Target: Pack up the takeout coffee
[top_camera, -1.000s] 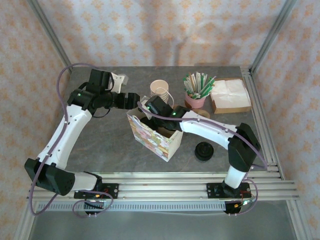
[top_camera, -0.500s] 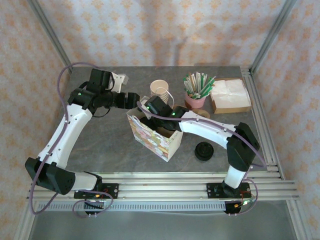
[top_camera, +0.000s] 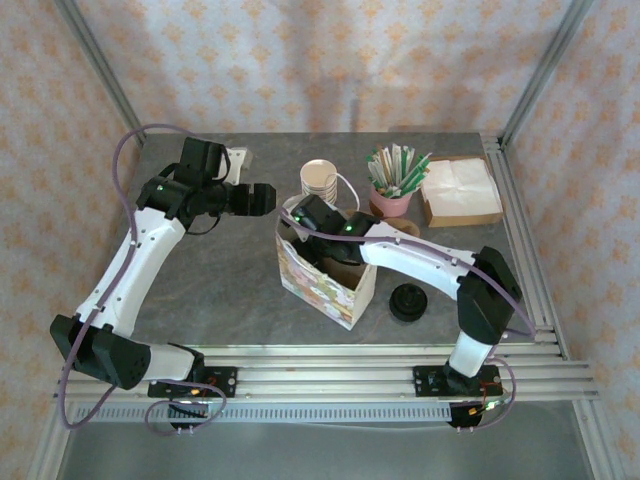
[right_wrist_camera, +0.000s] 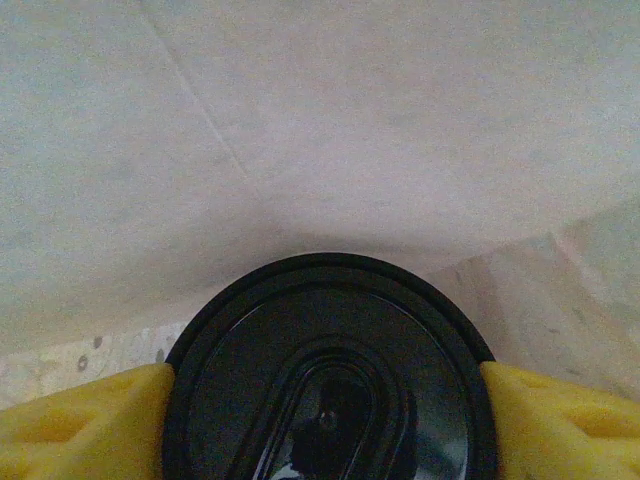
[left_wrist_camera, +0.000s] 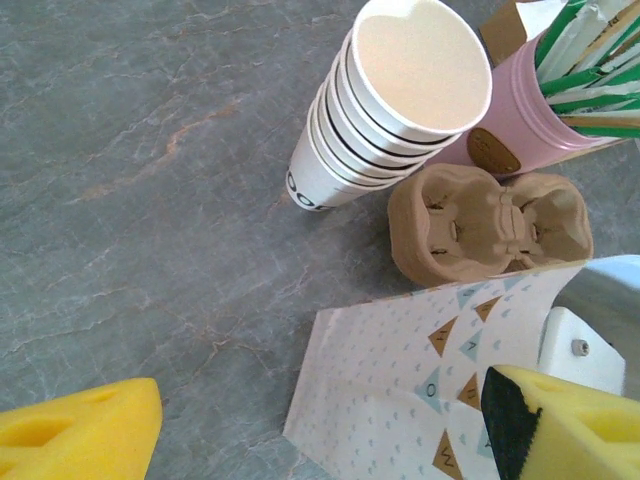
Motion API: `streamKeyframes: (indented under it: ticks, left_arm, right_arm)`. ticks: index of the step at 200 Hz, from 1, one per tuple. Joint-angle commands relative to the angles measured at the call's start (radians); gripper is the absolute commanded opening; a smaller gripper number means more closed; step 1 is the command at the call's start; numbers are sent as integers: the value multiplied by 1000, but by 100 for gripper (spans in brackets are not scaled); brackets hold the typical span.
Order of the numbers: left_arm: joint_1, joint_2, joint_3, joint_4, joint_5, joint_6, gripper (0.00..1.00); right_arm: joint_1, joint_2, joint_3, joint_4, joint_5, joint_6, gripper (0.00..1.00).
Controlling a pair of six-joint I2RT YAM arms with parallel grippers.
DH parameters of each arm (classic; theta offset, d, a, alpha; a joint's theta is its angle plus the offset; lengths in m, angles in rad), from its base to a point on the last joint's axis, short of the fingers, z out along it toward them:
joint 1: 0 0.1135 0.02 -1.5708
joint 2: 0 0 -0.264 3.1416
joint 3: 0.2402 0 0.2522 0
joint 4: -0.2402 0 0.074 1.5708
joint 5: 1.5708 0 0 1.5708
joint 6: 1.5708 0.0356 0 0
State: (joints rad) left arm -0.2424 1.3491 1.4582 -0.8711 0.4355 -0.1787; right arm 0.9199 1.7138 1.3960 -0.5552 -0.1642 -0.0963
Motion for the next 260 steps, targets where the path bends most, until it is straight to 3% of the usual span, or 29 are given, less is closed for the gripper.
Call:
streamKeyframes:
  ticks: [1,70,109,160,192,260]
  left_arm:
    - [-6,-25,30,11,-36,-19,85]
    - [-6,-28,20,26,-9,-34,84]
    - [-6,-28,5,30,69,-19,84]
    - [-6,-21,4,24,61,-19,83]
    - [-6,-19,2,26,60,-24,83]
    - [-9,-17,7,17,51,-24,82]
  right_arm:
    - [0,-21,-38,-144,44,32,80]
    - [-1,-84,-59,-73,77,79,81]
    - [0,-137,-88,-6,89,112,88]
    - [0,-228,-148,103,140,160,89]
    - [0,-257,-160,114,147,174,95]
    - [0,-306,-125,104,202,201,93]
